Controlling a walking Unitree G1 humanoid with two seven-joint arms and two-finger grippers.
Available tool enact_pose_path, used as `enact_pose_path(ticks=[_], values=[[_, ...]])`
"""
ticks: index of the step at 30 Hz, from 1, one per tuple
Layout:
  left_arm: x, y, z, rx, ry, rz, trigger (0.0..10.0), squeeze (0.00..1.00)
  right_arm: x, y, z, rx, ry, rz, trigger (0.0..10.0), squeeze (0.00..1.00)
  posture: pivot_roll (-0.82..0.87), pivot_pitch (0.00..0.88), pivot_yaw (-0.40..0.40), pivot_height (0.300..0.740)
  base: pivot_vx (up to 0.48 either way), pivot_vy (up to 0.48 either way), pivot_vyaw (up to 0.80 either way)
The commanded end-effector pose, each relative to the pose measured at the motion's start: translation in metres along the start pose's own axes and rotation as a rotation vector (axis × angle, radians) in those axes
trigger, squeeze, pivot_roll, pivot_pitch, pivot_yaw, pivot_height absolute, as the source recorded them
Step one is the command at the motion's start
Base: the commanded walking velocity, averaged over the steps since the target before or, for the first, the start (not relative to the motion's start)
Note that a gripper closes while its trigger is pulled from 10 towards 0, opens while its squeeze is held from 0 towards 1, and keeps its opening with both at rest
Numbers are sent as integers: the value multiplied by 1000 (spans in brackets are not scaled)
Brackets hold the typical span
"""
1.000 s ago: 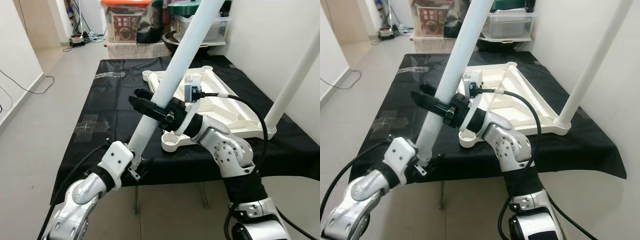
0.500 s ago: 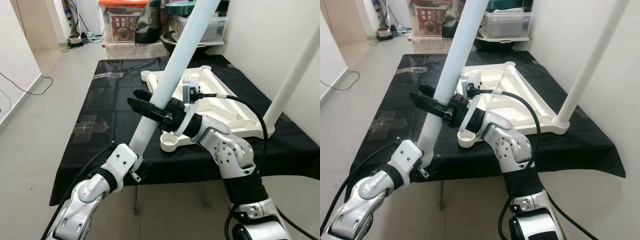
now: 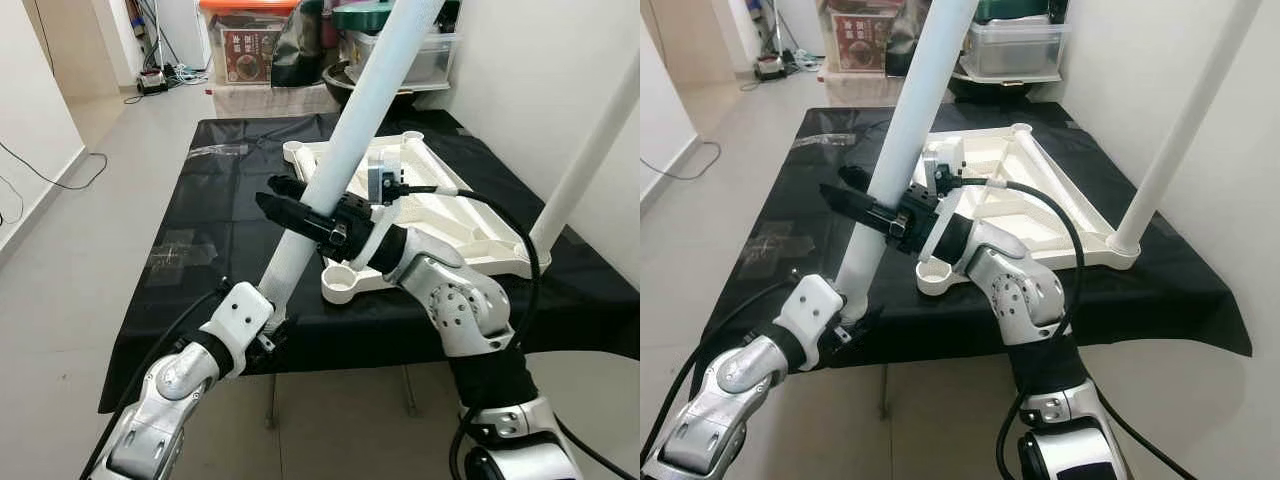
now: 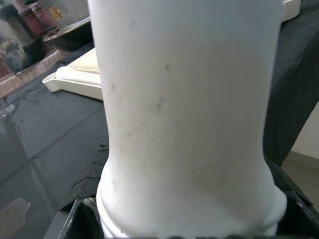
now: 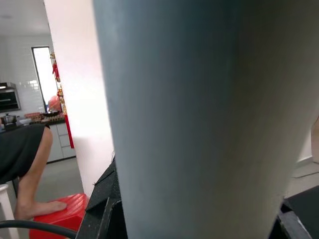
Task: Building children table
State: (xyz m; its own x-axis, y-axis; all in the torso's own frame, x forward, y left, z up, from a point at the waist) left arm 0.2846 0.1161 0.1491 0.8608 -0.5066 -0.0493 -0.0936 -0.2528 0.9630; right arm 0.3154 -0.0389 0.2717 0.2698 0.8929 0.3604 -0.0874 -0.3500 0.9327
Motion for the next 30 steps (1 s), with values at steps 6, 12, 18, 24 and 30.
enact_pose_path(ticks=[6,12,18,24,30], values=[[3,2,4,-10,-9,17,0,0,5,-2,-9,-3,38,-4,7490,0,2,0,-14,740,0,0,0],[4,1,2,38,8,-9,10000,0,7,-4,2,-2,-56,-19,10000,1000,6,0,-17,740,0,0,0],[5,0,-13,71,111,-17,10000,0,7,-6,35,43,-340,-19,10000,0,7,0,-22,740,0,0,0],[16,-5,-17,163,200,-66,10000,0,7,-25,35,229,-502,31,10000,0,3,0,-21,740,0,0,0],[29,-3,-10,195,243,-67,10000,0,12,-39,29,380,-568,63,10000,0,-1,0,-21,740,0,0,0]])
Point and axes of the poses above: a point about 5 cm out from each wrist's last joint towards the gripper, its own x axis pointing out of the wrist towards the gripper, its own y axis along the axis of the wrist's last joint, z = x × y, the point moved 2 cm from there along x, pointing out of the wrist towards the gripper, and after that the axes turned 5 degrees about -x, right-handed, at the moved point
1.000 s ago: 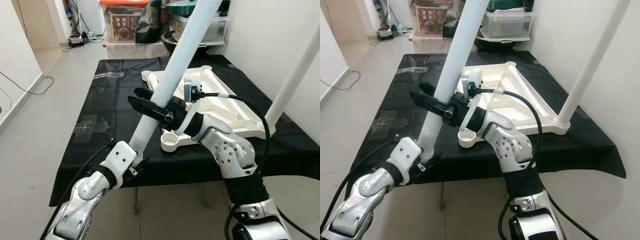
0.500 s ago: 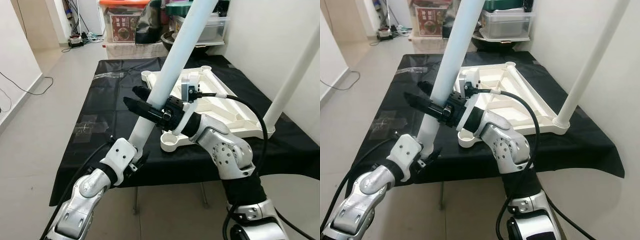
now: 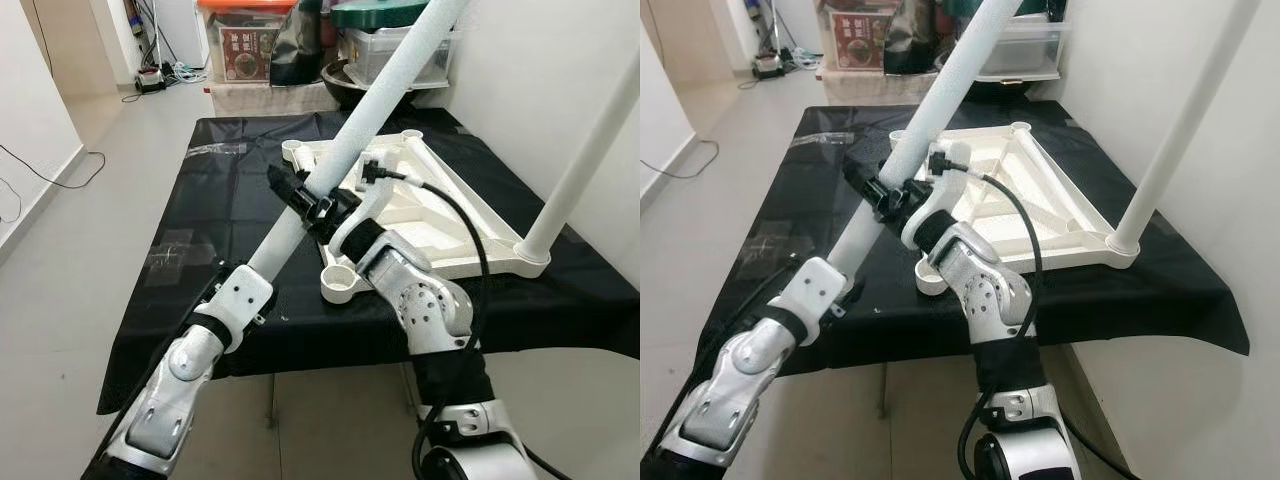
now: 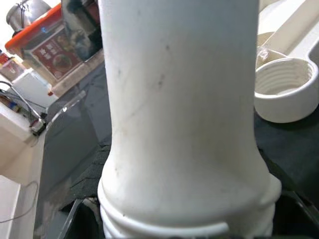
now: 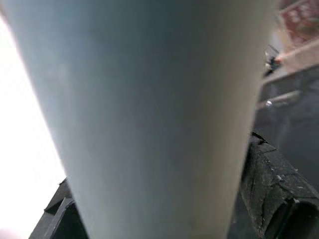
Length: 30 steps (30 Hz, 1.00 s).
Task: Building children table
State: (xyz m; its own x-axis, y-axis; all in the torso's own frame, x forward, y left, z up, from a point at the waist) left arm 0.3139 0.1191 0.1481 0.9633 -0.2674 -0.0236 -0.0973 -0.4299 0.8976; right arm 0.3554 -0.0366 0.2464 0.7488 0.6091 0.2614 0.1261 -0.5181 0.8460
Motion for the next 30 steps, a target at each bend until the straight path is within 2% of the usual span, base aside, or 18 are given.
enact_pose_path(ticks=[1,2,3,5,7,8,9,16,27,28,29,30], values=[[4,3,7,18,-9,5,10000,0,3,-14,-9,93,2,-12,10000,0,-1,0,-21,740,0,0,0],[7,7,13,24,-18,15,10000,0,4,-18,-14,129,8,-14,10000,0,-3,0,-20,740,0,0,0],[7,7,13,24,-18,15,10000,0,4,-18,-14,129,8,-14,10000,0,-3,0,-20,740,0,0,0],[12,13,23,24,-47,32,10000,0,5,-24,-22,148,14,-22,9882,0,-5,0,-20,740,0,0,0],[12,13,23,24,-47,32,10000,0,5,-24,-22,148,14,-22,9882,0,-5,0,-20,740,0,0,0],[14,15,26,28,-57,37,10000,0,6,-25,-23,146,6,-22,9569,0,-5,0,-20,740,0,0,0],[14,16,29,30,-68,40,10000,0,7,-25,-22,146,-7,-15,0,0,-5,0,-20,740,0,0,0],[14,16,35,52,-78,42,10000,0,7,-23,-19,161,-60,12,0,0,-3,0,-18,740,0,0,0],[11,11,21,81,-40,47,10000,0,4,-23,-18,151,-61,2,0,0,9,0,-16,740,0,0,0],[9,12,20,71,-43,62,10000,1000,4,-22,-17,150,-62,5,0,0,9,0,-15,740,0,0,0],[8,14,15,33,-38,78,10000,1000,3,-20,-15,145,-69,11,0,0,8,0,-14,740,0,0,0],[8,14,15,33,-38,78,10000,1000,3,-20,-15,145,-69,11,0,0,8,0,-14,740,0,0,0]])
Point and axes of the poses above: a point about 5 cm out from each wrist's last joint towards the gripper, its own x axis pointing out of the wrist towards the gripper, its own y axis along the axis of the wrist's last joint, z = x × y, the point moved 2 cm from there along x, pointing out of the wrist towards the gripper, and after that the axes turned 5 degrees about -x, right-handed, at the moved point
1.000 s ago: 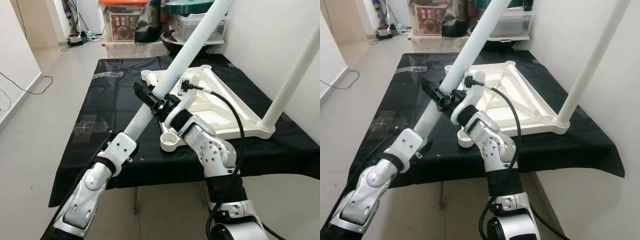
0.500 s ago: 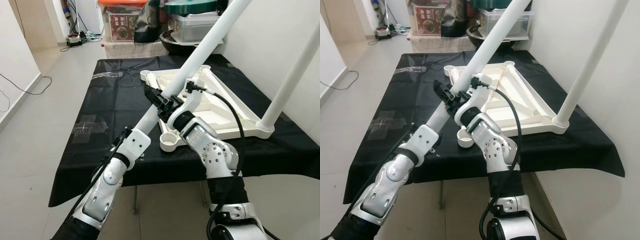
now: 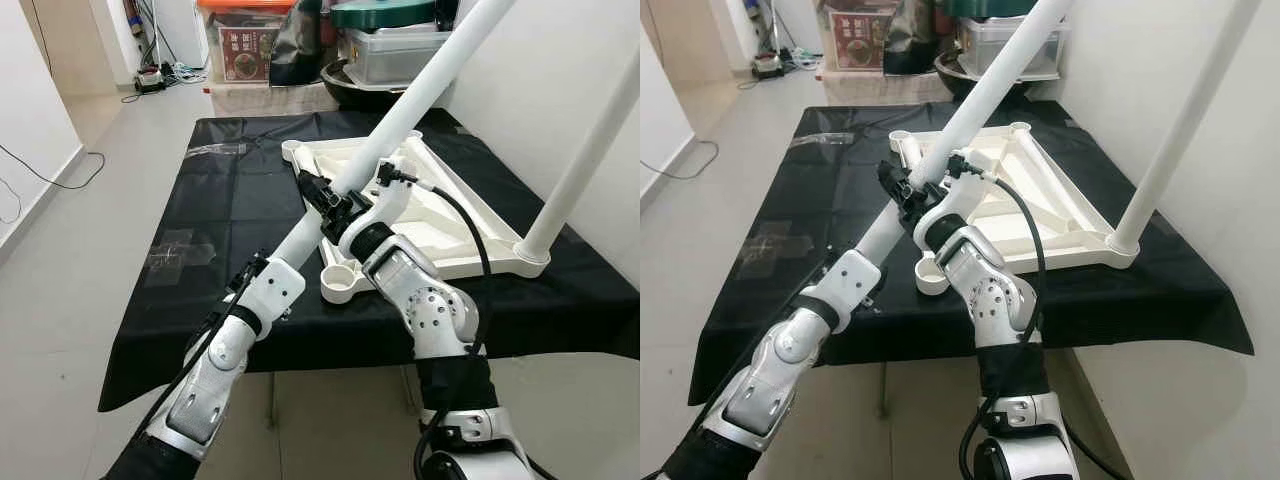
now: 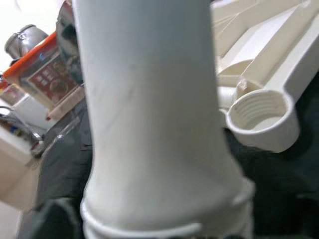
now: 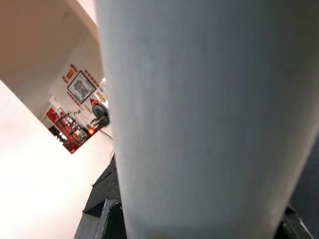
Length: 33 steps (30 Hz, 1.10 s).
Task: Building children table
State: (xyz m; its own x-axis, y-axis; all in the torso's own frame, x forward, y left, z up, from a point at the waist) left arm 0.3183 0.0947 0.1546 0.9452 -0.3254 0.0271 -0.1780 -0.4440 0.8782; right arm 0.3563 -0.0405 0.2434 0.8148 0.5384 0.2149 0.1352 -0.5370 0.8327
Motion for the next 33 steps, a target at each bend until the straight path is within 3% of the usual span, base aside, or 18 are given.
enact_pose_path(ticks=[1,6,9,13,16,17,18,19,21,23,28,31,33], values=[[-3,-1,-2,-9,-7,5,10000,1000,3,-20,-19,121,38,-3,0,0,8,0,-14,740,0,0,0],[-6,2,-12,-63,27,26,10000,1000,3,-15,-13,99,24,14,0,0,11,0,-11,740,0,0,0],[-28,-4,-45,-122,149,37,10000,1000,1,5,12,-29,-38,62,0,0,20,0,-13,740,0,0,0],[-43,-9,-49,-157,160,23,10000,1000,1,20,28,-117,-86,91,0,0,26,0,-19,740,0,0,0],[-52,-16,-49,-131,154,-4,10000,1000,1,33,40,-212,-129,115,0,0,37,0,-29,740,0,0,0],[-56,-20,-48,-113,140,-20,10000,871,1,39,44,-276,-149,127,0,0,36,0,-33,740,0,0,0],[-56,-20,-48,-113,140,-20,10000,871,1,39,44,-276,-149,127,0,0,36,0,-33,740,0,0,0],[-59,-22,-46,-109,125,-31,10000,59,0,45,47,-342,-155,135,0,0,38,0,-35,740,0,0,0],[-59,-22,-46,-109,125,-31,10000,59,0,45,47,-342,-155,135,0,0,38,0,-35,740,0,0,0],[-64,-25,-43,-127,113,-46,10000,0,-1,50,47,-482,-141,137,0,0,43,0,-31,740,0,0,0],[-72,-26,-43,-173,124,-51,10000,0,-4,46,50,-585,-125,119,0,0,49,0,-33,740,0,0,0],[-82,-31,-52,-216,180,-72,10000,0,-7,36,49,-655,-107,106,0,0,48,0,-36,740,0,0,0],[-90,-38,-69,-266,293,-103,10000,0,-8,18,44,-681,-75,86,0,0,58,0,-43,740,0,0,0]])
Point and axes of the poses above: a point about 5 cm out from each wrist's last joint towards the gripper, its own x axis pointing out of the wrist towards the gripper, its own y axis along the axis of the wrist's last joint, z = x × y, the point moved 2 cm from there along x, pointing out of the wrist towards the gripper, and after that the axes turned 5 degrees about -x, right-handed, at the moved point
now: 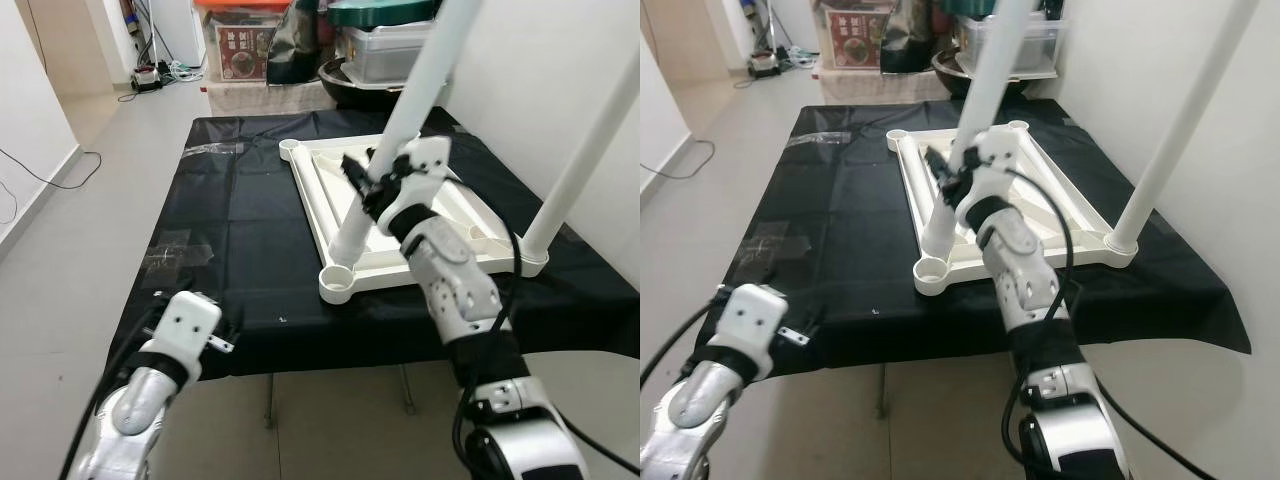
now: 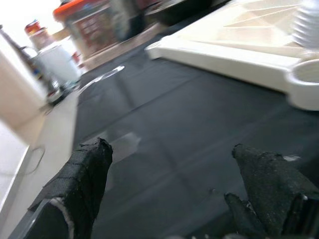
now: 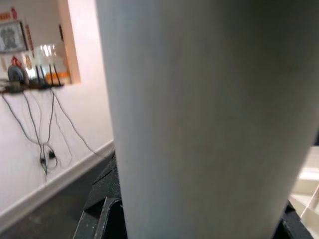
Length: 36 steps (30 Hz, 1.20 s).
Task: Building children table
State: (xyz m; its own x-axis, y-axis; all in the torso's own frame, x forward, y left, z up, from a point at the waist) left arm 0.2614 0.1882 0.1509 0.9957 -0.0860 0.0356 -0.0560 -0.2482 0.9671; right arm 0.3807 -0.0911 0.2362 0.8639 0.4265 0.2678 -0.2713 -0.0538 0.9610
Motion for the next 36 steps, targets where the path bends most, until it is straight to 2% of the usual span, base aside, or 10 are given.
enact_pose_path(ticks=[1,2,5,7,11,14,18,20,32,36], values=[[-3,-2,-10,-32,63,-17,10000,0,0,-2,-9,-28,30,14,0,0,58,0,-43,740,0,0,0],[-4,-3,-17,-53,108,-23,10000,0,-1,-6,-15,-31,44,10,0,0,58,0,-43,740,0,0,0],[-4,-2,-20,-72,122,-25,10000,0,-2,-11,-22,-13,57,3,0,0,71,0,-51,740,0,0,0],[-2,0,-13,-88,83,-21,10000,0,-2,-14,-32,15,72,19,0,0,72,0,-49,740,0,0,0],[2,1,-3,-95,33,-22,10000,0,-3,-16,-38,57,75,24,0,0,60,0,-38,740,0,343,-102],[7,4,-1,-101,29,-10,10000,0,-6,-19,-38,102,71,6,0,0,57,0,-36,740,0,480,-669],[10,5,-3,-109,32,-7,10000,0,-10,-21,-37,89,59,14,0,0,46,0,-29,740,0,414,-800],[12,10,-4,-125,28,26,10000,0,-12,-21,-35,75,47,22,78,0,36,0,-21,740,0,0,0],[17,17,-5,-162,45,59,10000,0,-16,-22,-36,71,28,32,0,0,32,0,-21,740,0,0,0],[21,18,-7,-178,67,61,10000,0,-14,-18,-37,67,28,51,0,0,32,0,-26,740,328,0,0]])
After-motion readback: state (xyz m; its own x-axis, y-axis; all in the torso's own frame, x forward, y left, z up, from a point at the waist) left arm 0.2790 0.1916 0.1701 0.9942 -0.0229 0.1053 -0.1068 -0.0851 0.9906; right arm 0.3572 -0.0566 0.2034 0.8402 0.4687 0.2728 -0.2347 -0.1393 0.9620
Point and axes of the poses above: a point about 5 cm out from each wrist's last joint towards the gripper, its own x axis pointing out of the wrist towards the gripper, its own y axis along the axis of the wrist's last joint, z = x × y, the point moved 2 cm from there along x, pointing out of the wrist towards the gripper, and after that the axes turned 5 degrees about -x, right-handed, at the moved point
